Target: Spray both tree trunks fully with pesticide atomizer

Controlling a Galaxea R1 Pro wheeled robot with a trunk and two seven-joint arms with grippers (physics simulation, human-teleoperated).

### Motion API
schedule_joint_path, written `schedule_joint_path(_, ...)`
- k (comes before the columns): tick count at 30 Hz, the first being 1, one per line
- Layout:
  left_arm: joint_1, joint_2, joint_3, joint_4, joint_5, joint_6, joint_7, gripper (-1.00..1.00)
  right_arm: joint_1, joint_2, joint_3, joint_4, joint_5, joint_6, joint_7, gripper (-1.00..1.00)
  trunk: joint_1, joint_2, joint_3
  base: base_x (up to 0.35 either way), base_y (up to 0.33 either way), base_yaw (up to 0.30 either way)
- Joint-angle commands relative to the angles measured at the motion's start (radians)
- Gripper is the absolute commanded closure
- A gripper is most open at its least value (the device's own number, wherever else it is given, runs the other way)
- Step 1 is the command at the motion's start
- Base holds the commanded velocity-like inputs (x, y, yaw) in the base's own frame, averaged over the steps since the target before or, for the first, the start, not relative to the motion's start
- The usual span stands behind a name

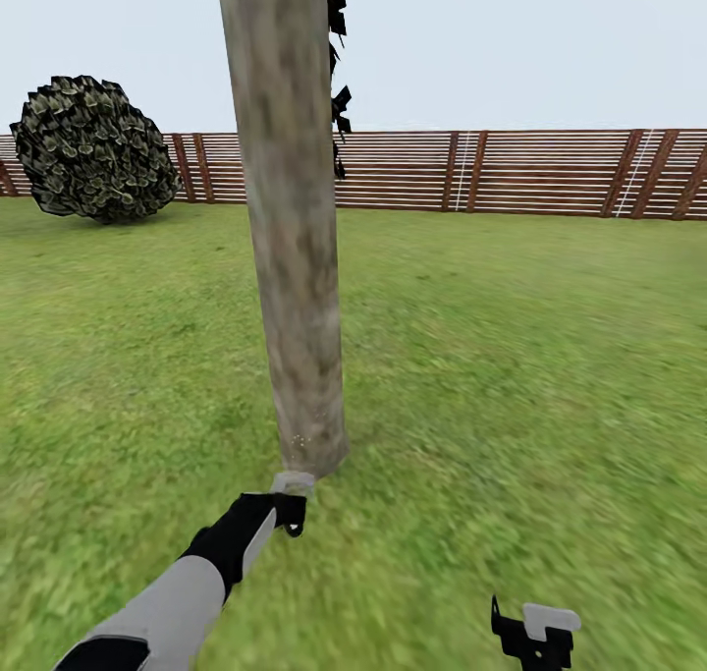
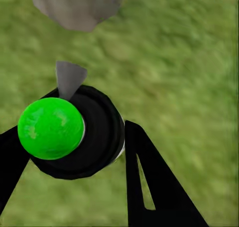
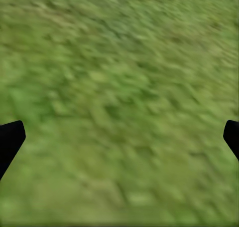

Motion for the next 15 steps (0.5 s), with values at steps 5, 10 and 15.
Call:
schedule_joint_path(5,-0.041,0.085,-0.002,-0.004,-0.004,0.092,-0.006,1.00,-0.001,0.000,-0.006,0.000,0.010,-0.002,-0.007,-1.00,0.000,0.000,-0.001,0.000,0.000,0.000)
schedule_joint_path(10,-0.043,0.013,-0.012,-0.005,-0.005,0.102,-0.007,1.00,-0.001,-0.001,-0.007,0.000,0.009,-0.002,-0.009,-1.00,0.000,0.000,-0.001,-0.155,0.000,0.000)
schedule_joint_path(15,-0.060,0.072,-0.024,-0.051,-0.005,0.127,-0.007,1.00,-0.001,-0.003,-0.007,-0.002,0.009,-0.001,-0.009,-1.00,0.000,0.000,-0.001,-0.032,0.000,0.000)
